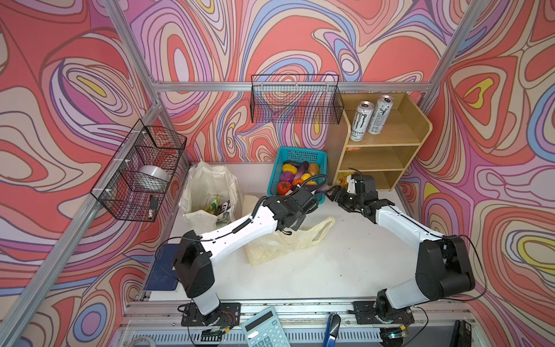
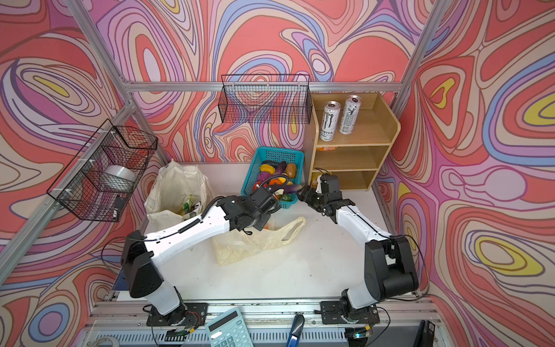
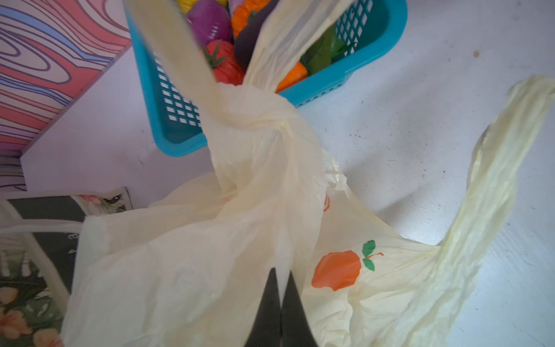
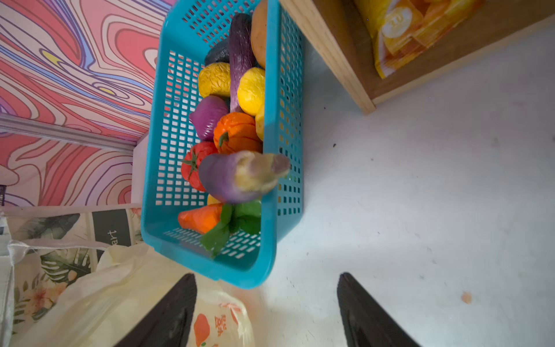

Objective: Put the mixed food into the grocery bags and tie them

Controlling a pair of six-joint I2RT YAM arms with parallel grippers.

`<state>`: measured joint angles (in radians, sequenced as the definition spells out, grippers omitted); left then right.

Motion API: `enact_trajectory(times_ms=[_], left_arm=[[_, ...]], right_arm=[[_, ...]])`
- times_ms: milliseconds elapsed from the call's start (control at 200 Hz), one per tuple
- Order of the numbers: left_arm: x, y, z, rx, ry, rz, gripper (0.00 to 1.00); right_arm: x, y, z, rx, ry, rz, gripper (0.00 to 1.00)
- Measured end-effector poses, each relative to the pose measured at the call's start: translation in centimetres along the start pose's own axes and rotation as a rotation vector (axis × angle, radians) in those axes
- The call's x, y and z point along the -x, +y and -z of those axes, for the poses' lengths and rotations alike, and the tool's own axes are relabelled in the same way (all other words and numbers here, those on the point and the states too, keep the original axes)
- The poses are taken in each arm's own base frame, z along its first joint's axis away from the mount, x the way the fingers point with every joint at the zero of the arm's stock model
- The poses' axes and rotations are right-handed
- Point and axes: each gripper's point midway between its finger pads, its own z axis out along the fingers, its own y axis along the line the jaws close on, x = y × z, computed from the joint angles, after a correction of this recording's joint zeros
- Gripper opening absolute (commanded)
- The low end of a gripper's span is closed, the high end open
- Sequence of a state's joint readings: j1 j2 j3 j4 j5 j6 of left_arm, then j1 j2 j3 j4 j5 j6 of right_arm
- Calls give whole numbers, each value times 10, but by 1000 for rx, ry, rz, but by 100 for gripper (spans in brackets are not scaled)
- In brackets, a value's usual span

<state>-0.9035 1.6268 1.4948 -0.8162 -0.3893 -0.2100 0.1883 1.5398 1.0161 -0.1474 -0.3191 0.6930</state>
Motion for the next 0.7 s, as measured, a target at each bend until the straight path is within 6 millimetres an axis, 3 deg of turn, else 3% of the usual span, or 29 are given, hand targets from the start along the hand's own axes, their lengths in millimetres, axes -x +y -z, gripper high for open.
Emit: enact_trajectory(times_ms=[130,311,471,586,701], left_arm=[[-3,21,23,-11,-72,1,0],[-23,33,25,-50,-99,1,0],[-24,29,30,-94,-144,-9,0],[-16,25,33,-119,-179,-5,0],[-14,21,32,-139,-197,-4,0]], right_arm=[[15,12,-13,41,-20,-11,77],[27,13,-36,61,-31,-36,72],[27,9,-50,64,-22,-57,51],[31,17,-49,93,-31,-54,47],[34,26,-48,123,-38,-41,50]])
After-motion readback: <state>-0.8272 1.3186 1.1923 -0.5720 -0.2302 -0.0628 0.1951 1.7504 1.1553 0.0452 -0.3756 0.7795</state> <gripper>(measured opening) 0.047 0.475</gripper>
